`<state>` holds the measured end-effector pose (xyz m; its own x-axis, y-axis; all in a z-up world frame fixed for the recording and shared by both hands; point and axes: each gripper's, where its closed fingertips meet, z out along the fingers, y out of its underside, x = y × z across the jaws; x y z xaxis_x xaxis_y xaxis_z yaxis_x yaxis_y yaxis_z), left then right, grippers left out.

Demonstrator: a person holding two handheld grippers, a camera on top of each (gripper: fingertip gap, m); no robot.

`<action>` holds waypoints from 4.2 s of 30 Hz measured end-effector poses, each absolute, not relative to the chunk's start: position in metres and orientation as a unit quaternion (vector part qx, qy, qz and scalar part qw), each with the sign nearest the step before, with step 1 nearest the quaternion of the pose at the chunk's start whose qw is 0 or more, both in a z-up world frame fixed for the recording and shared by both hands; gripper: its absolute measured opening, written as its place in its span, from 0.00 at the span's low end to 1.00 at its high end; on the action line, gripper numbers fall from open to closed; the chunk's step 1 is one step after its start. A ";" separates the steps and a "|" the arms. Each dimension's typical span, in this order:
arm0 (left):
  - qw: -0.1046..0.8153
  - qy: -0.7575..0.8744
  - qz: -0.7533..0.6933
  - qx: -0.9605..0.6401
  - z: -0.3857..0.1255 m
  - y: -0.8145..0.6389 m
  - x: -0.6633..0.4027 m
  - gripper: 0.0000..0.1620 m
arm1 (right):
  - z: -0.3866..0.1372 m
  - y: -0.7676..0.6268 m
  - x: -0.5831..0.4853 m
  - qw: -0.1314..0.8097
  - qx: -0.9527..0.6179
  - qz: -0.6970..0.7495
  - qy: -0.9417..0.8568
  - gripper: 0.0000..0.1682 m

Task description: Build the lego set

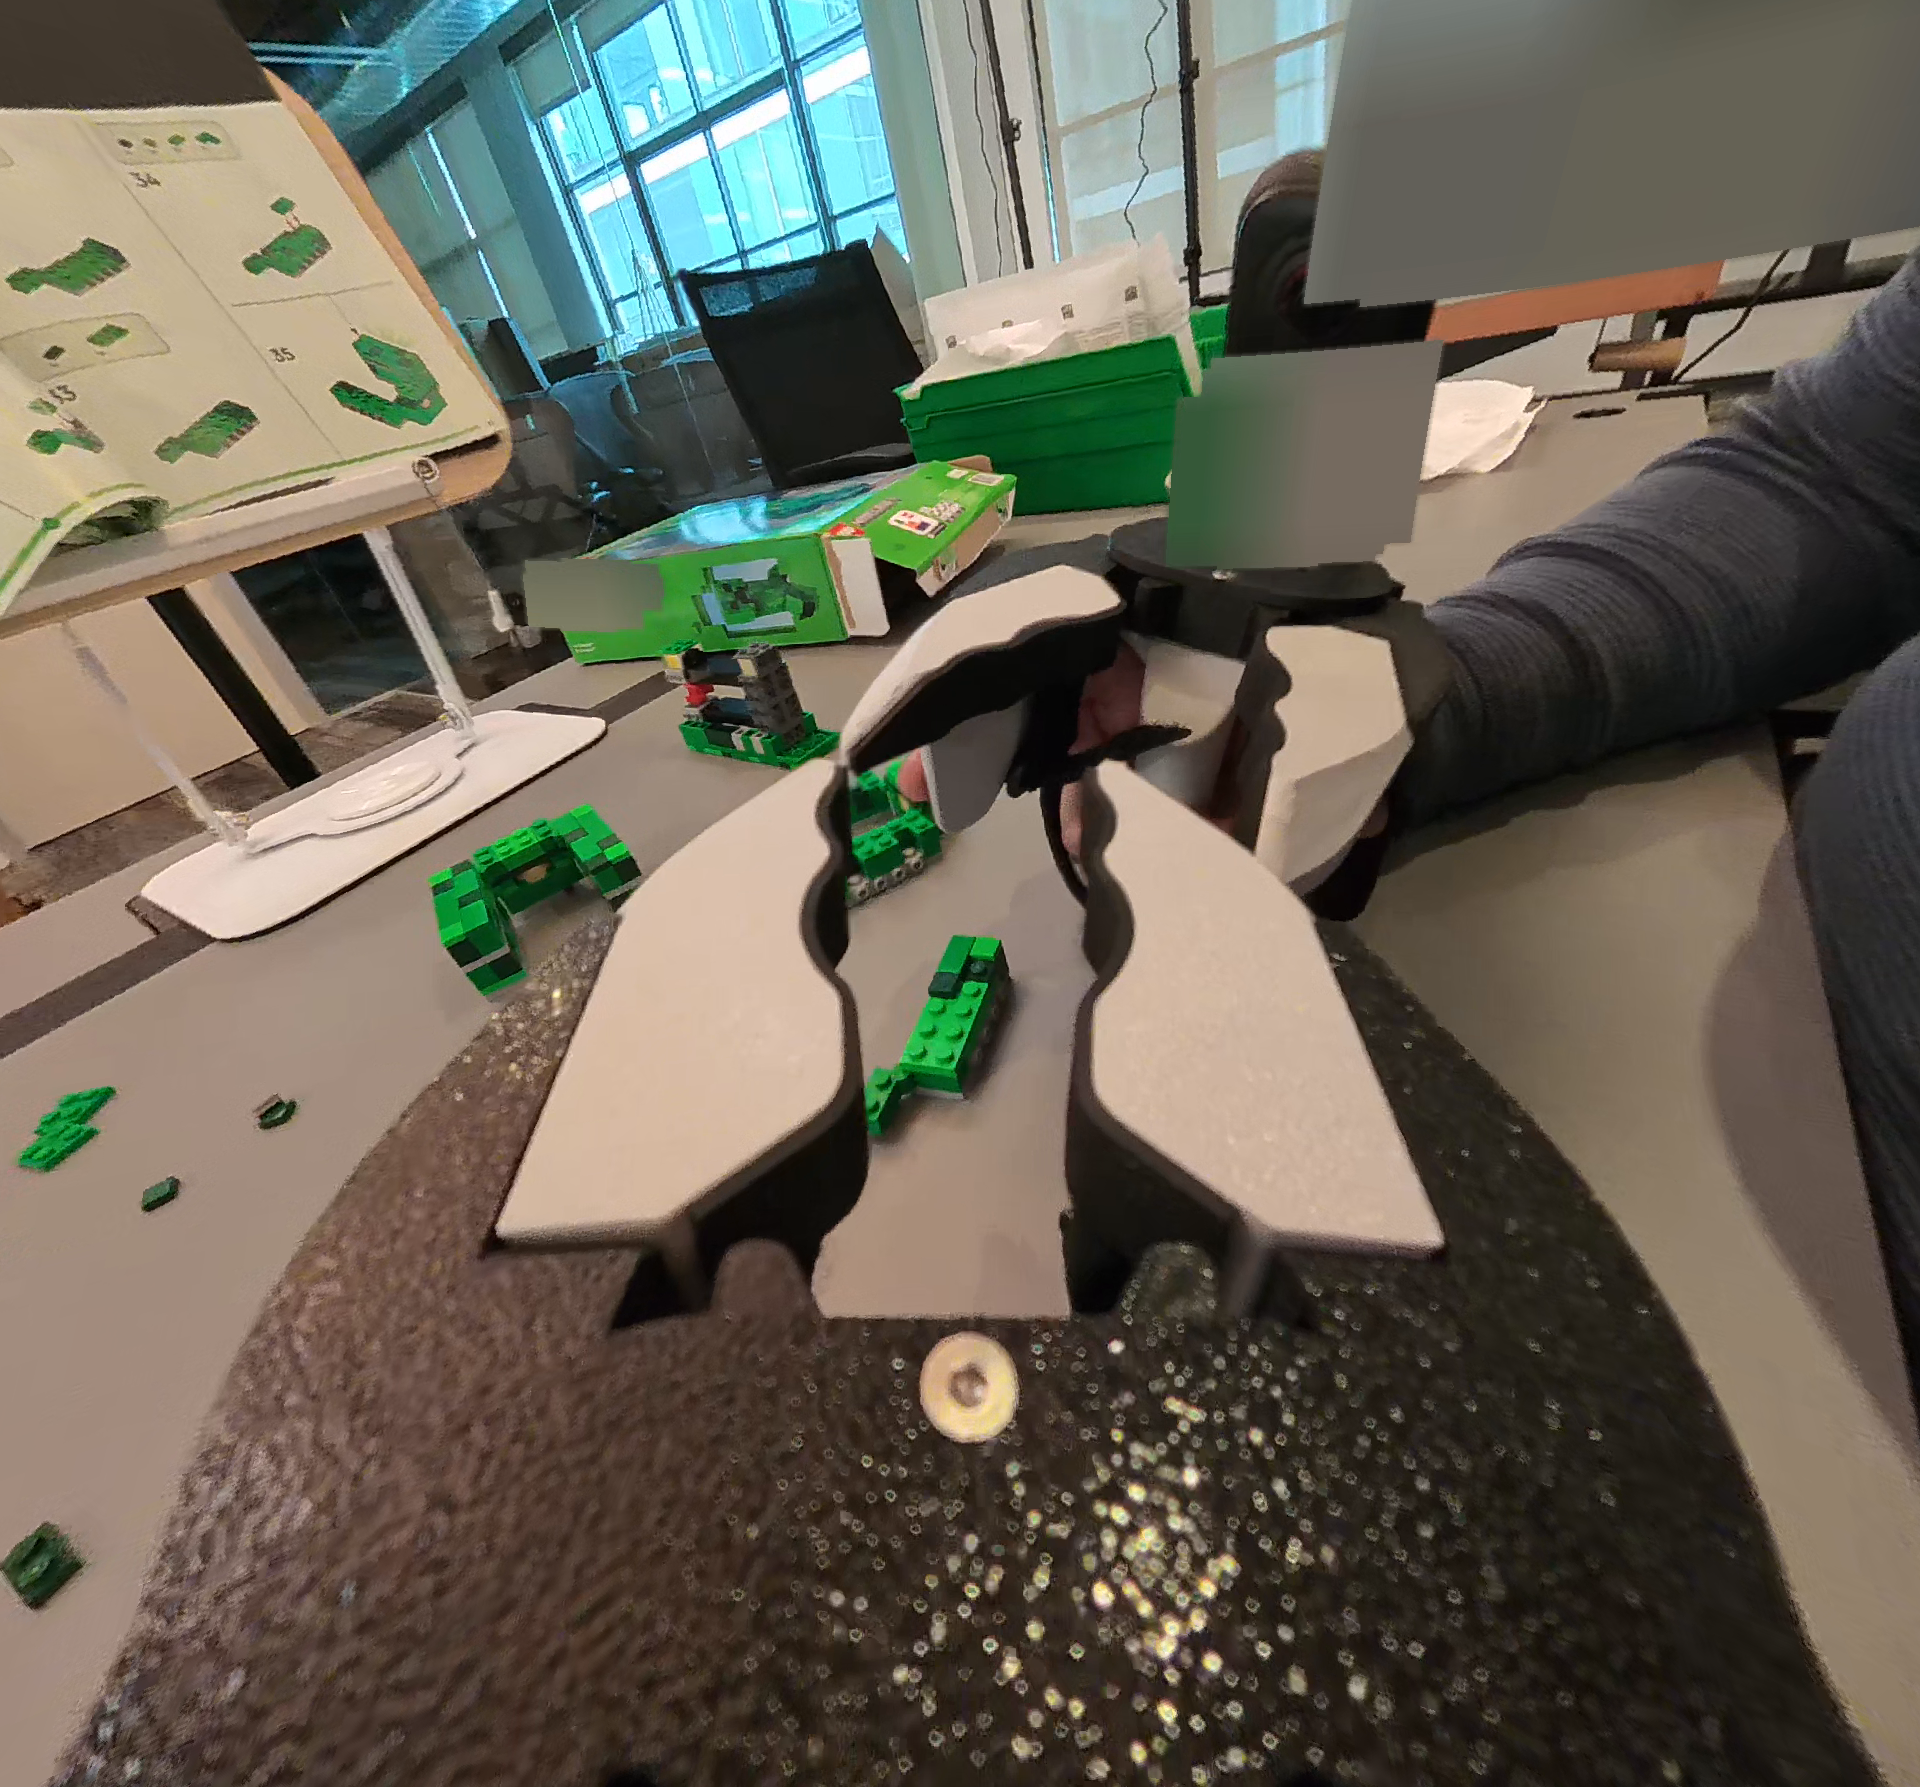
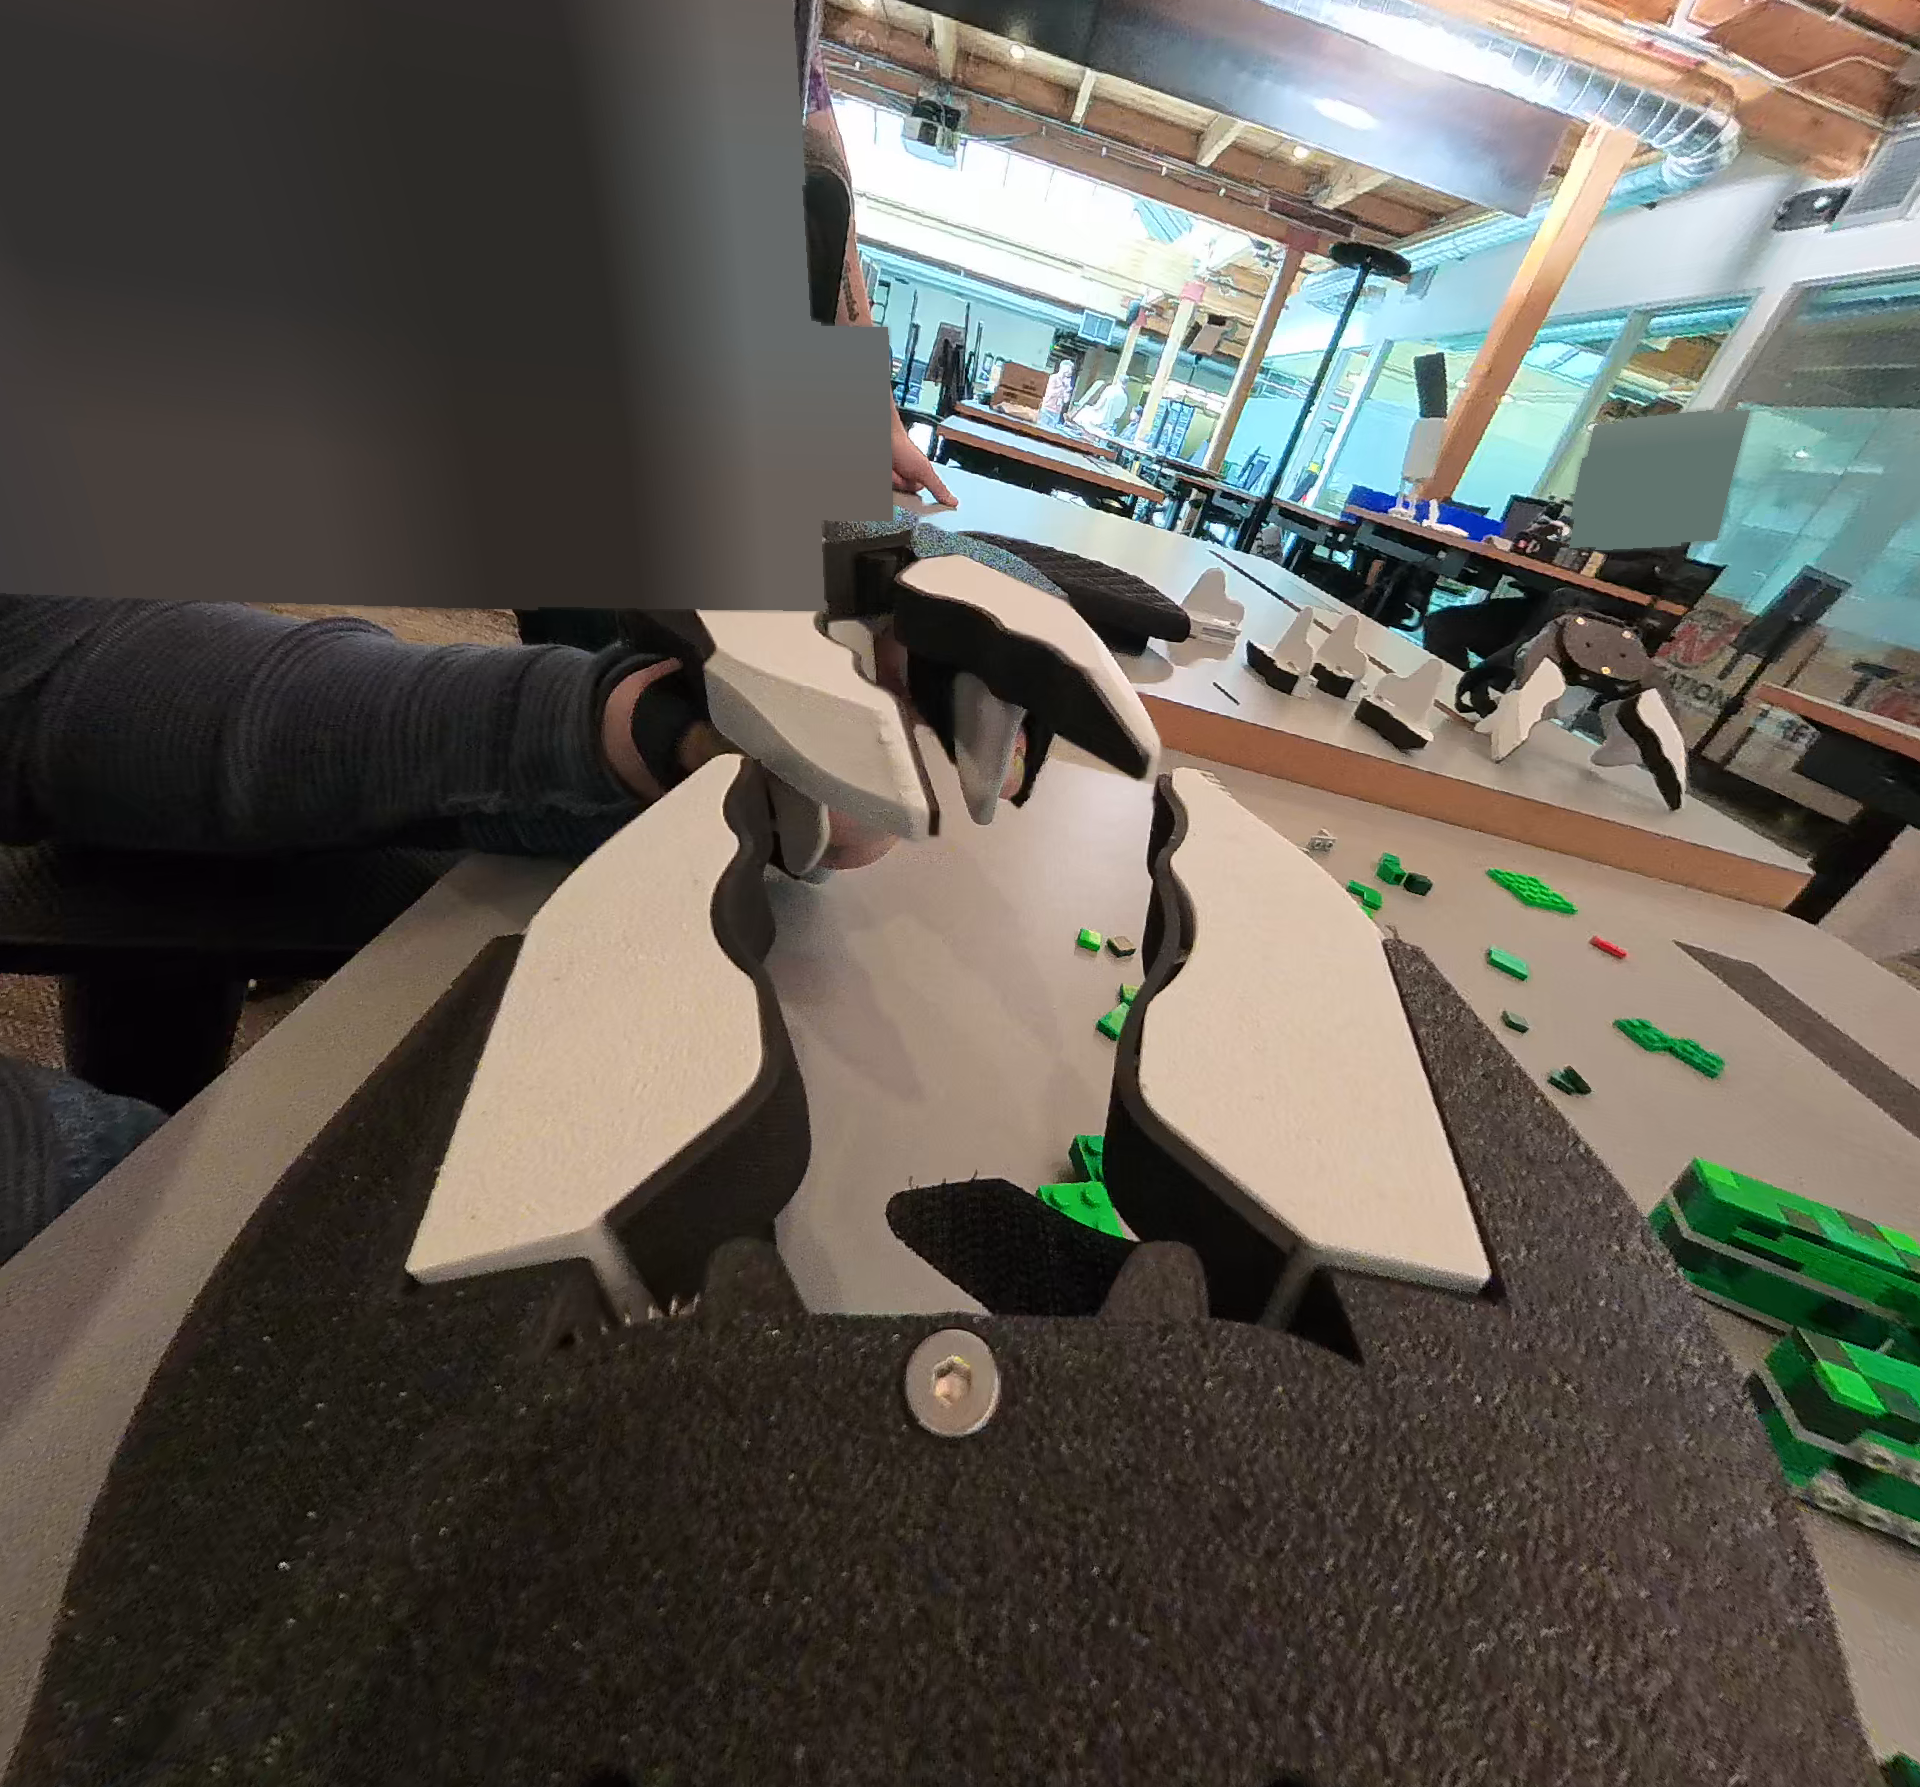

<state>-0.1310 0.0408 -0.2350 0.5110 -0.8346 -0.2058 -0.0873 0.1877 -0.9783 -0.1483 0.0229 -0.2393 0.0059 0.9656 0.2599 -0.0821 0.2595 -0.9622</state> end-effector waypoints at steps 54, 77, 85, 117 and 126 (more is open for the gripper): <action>0.634 0.413 -0.298 -0.582 -0.242 0.040 -0.125 0.31 | -0.243 0.010 -0.148 0.550 -0.394 0.472 -0.565 0.36; 0.661 0.291 -0.255 -0.643 -0.239 0.074 -0.169 0.00 | -0.243 0.091 -0.126 0.658 -0.507 0.311 -0.462 0.00; 0.608 0.373 -0.312 -0.627 -0.248 0.051 -0.146 0.00 | -0.249 0.057 -0.139 0.550 -0.481 0.436 -0.526 0.00; 0.686 0.396 -0.141 -0.594 -0.247 0.070 -0.134 0.00 | -0.230 0.082 -0.039 0.694 -0.495 0.284 -0.439 0.00; 0.681 0.356 -0.085 -0.634 -0.254 0.097 -0.136 0.10 | -0.223 0.112 -0.101 0.460 -0.443 0.327 -0.697 0.00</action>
<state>-0.1358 0.0965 -0.2539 0.7319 -0.5677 -0.3768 -0.3357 0.1809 -0.9245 -0.1014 0.1117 -0.2229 -0.1841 0.9176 0.3524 0.3162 0.3948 -0.8627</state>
